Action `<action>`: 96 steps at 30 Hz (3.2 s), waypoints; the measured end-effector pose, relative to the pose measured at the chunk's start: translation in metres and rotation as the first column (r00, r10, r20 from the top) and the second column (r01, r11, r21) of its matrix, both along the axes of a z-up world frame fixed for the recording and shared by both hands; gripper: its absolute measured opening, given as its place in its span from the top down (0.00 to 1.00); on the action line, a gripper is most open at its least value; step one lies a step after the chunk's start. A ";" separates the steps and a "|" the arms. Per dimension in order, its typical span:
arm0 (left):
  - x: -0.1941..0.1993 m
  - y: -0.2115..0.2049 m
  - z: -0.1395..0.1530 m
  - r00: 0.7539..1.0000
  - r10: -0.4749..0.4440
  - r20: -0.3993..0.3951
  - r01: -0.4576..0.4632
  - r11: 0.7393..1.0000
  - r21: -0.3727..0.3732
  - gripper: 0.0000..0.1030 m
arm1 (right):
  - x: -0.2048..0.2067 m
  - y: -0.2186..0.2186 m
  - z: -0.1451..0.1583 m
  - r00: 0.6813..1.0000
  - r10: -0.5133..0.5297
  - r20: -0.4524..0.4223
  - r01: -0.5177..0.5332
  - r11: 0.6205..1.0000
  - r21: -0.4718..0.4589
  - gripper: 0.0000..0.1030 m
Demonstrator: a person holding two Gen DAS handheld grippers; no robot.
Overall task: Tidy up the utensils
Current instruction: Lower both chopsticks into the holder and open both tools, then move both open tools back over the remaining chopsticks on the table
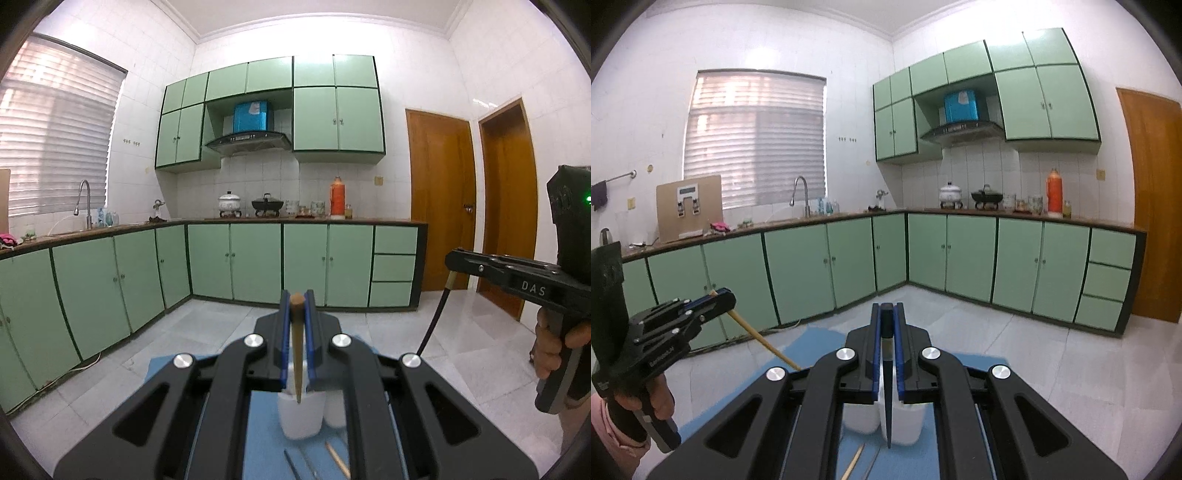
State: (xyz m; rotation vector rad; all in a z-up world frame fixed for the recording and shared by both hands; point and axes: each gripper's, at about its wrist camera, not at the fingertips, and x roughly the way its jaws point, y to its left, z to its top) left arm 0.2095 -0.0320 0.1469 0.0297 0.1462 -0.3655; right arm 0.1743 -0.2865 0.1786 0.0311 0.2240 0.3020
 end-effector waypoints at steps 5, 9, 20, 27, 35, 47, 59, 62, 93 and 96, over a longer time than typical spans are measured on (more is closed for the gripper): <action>0.025 -0.006 0.017 0.999 -0.040 -0.019 0.039 0.998 -0.045 0.94 | 0.025 0.001 0.025 1.000 0.001 0.030 -0.002 1.000 0.005 0.94; 0.044 -0.015 0.014 0.999 -0.035 -0.033 0.034 0.999 -0.029 0.94 | 0.054 0.005 0.024 1.000 -0.014 0.020 0.014 1.000 -0.001 0.94; 0.110 -0.034 -0.026 0.982 -0.055 -0.182 0.062 0.998 0.033 0.94 | 0.117 0.007 -0.025 0.995 -0.031 -0.090 0.031 1.000 0.003 0.94; 0.134 -0.028 -0.053 0.967 -0.046 -0.252 0.056 0.998 0.029 0.94 | 0.134 -0.005 -0.062 0.987 -0.032 -0.156 0.041 0.998 0.052 0.94; 0.146 -0.024 -0.070 0.961 -0.020 -0.276 0.032 0.999 0.040 0.93 | 0.142 -0.011 -0.091 0.979 -0.040 -0.202 0.059 0.995 0.086 0.94; 0.146 -0.007 -0.073 0.955 0.020 -0.297 -0.021 1.000 -0.002 0.56 | 0.136 -0.012 -0.090 0.976 -0.088 -0.197 0.104 0.992 0.072 0.89; 0.099 0.009 -0.051 0.980 0.083 -0.180 -0.090 0.996 -0.029 0.25 | 0.092 -0.017 -0.068 0.985 -0.147 -0.090 0.151 0.988 0.042 0.64; 0.080 0.014 -0.047 0.984 0.110 -0.139 -0.116 0.993 -0.036 0.16 | 0.074 -0.016 -0.066 0.986 -0.158 -0.058 0.160 0.986 0.034 0.54; -0.067 0.033 -0.200 0.957 0.247 -0.149 -0.230 0.965 0.122 0.06 | -0.084 0.038 -0.223 0.963 -0.236 -0.131 0.235 0.972 -0.024 0.09; -0.077 0.033 -0.213 0.957 0.235 -0.168 -0.217 0.969 0.120 0.06 | -0.092 0.040 -0.239 0.963 -0.223 -0.153 0.223 0.975 -0.018 0.09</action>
